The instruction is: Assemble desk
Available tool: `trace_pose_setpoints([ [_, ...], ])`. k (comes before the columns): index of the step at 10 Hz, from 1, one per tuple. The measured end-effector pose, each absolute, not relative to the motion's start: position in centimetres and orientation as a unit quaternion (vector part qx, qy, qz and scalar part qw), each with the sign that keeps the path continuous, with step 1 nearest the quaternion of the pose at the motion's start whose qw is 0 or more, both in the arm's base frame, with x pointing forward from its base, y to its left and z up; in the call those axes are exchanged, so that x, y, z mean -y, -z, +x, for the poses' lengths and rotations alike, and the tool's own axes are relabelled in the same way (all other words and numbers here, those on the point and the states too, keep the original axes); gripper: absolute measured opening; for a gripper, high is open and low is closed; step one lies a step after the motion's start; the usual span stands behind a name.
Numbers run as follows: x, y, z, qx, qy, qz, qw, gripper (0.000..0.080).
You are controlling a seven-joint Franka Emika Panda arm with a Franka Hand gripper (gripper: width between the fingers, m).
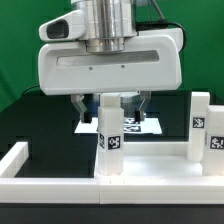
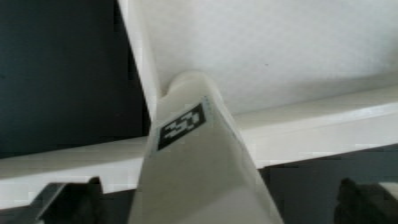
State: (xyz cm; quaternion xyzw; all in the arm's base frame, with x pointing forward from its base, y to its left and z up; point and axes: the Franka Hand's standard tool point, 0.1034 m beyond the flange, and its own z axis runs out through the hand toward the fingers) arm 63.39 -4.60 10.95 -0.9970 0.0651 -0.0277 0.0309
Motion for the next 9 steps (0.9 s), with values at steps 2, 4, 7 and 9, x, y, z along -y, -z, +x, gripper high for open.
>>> trace_pose_setpoints([
  [2,5.26,-10.66,63.31,0.050,0.038,-0.998,0.020,0.0649],
  [4,5.63,-10.44,63.17,0.066,0.041,-0.997,0.016,0.0526],
  [7,5.69,-10.43,63.16,0.049,0.040,-0.998,0.017,0.0288],
  [9,5.71,-10.44,63.17,-0.022,0.039,-0.999,0.020,0.0288],
])
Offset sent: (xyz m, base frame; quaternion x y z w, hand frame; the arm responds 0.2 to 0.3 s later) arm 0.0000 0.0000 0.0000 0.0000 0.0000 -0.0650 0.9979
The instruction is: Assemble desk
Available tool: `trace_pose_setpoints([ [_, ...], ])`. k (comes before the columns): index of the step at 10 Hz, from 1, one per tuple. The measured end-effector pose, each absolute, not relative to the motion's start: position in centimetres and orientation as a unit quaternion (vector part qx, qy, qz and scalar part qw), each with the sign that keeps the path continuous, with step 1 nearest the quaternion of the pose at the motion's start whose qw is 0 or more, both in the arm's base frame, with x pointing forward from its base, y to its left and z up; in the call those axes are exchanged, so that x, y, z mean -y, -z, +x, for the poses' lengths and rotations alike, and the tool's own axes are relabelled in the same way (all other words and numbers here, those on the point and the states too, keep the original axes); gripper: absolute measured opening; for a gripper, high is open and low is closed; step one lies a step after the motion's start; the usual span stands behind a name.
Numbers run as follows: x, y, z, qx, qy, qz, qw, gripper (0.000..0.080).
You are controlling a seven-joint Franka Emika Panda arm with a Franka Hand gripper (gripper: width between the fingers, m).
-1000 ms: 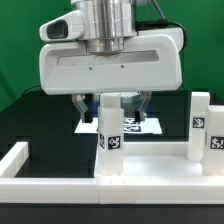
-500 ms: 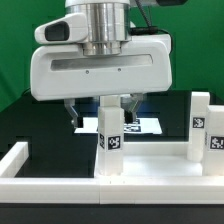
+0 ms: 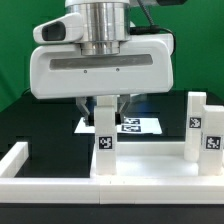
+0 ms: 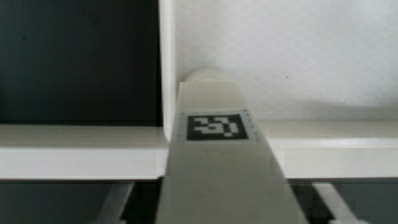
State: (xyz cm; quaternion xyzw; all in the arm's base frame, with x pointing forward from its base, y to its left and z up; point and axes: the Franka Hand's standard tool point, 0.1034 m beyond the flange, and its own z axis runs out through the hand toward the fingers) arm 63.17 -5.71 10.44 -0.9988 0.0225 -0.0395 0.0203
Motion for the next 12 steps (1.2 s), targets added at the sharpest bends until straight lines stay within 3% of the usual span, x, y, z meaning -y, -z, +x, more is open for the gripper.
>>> trace_pose_setpoints([
  [9,5.02,-10.44,63.71,-0.550,0.000,-0.835,0.033,0.0288],
  [12,4.90,-10.42,63.63,-0.617,-0.002,-0.786,0.034,0.0288],
])
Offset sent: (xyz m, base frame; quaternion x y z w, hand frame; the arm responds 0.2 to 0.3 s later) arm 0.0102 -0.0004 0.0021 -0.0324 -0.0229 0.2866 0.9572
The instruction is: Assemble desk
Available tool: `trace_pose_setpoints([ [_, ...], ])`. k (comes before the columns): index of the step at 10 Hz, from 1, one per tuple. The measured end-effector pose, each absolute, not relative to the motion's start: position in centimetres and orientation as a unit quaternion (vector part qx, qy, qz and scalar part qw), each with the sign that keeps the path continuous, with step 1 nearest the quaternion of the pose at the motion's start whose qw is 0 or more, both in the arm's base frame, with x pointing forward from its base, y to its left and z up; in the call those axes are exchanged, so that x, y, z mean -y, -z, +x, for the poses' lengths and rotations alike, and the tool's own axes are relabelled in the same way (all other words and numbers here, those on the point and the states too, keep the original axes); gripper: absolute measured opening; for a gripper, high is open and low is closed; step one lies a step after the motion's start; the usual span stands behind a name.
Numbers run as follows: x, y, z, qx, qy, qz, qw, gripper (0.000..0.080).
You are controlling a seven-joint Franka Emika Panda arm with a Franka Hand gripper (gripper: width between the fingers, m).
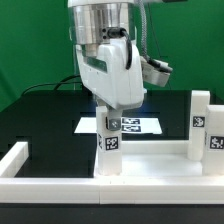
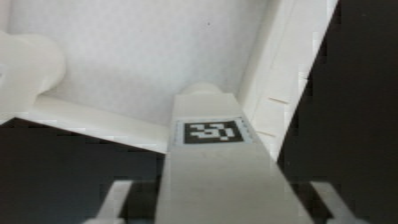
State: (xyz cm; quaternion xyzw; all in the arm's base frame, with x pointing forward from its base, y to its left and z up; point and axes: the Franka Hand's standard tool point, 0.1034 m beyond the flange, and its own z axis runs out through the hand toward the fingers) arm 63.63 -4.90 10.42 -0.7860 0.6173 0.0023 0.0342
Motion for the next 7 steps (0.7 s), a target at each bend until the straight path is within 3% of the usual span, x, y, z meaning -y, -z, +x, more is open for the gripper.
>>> trace_pose_setpoints([
  [3,4.85,-10.44,63.66,-0.708,-0.008,-0.706,0.037,0.0288],
  [5,5.00,-10.39,63.53,-0.789,-0.017,-0.611,0.055,0.0289],
  [7,4.93,-10.36,63.30,-0.824,-0.008,-0.564,0.060,0.0298],
])
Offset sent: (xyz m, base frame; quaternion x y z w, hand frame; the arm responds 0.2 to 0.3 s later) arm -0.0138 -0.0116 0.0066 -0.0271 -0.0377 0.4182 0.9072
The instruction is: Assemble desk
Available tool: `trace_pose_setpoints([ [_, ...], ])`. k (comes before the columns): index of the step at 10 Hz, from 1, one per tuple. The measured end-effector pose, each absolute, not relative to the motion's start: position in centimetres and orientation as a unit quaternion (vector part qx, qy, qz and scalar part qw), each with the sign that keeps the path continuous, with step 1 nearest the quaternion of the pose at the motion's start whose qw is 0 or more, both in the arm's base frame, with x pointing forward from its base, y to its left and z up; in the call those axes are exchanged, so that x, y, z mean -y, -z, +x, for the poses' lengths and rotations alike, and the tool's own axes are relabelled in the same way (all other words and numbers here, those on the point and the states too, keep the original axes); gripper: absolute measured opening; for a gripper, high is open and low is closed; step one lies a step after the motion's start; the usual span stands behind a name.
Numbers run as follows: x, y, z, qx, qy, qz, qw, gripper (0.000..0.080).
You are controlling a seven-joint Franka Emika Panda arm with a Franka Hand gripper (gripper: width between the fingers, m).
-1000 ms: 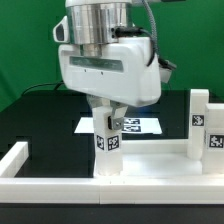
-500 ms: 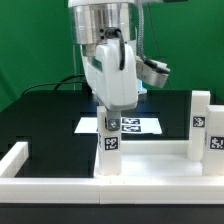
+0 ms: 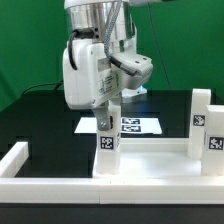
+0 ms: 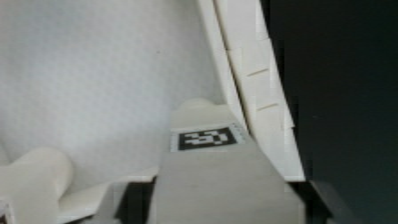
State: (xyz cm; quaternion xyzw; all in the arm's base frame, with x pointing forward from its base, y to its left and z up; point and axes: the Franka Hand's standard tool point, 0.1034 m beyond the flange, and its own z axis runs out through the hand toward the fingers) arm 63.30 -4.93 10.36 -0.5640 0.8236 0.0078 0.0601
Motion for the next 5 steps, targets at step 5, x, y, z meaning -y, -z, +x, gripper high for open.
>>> trace_pose_setpoints([
  [5,4.77,-10.31,63.17,-0.822,-0.003,-0.567,0.053,0.0525],
])
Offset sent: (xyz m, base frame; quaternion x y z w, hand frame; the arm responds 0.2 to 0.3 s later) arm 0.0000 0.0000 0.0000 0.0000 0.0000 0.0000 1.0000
